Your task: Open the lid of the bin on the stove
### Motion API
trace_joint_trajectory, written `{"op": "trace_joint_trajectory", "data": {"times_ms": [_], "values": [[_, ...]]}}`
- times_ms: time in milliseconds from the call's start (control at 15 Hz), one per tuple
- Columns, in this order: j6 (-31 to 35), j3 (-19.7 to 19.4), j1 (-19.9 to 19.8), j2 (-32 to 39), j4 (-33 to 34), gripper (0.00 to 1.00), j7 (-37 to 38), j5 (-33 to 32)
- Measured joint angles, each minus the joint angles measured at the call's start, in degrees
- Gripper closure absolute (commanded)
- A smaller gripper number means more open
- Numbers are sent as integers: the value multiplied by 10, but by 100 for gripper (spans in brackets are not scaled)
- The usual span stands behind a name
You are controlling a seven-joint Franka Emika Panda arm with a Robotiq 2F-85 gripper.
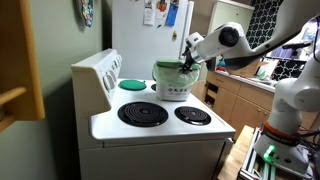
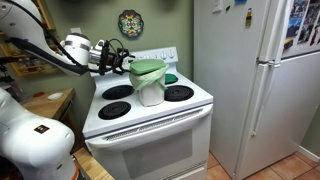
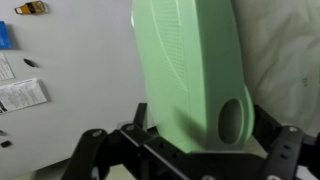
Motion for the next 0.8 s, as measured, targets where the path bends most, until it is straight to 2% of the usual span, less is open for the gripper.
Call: {"op": "trace_joint_trajectory", "data": {"times_ms": [467, 800], "values": [[0, -40, -1, -48, 43, 0, -88, 1], [0, -63, -17, -48, 96, 0, -103, 1]]}}
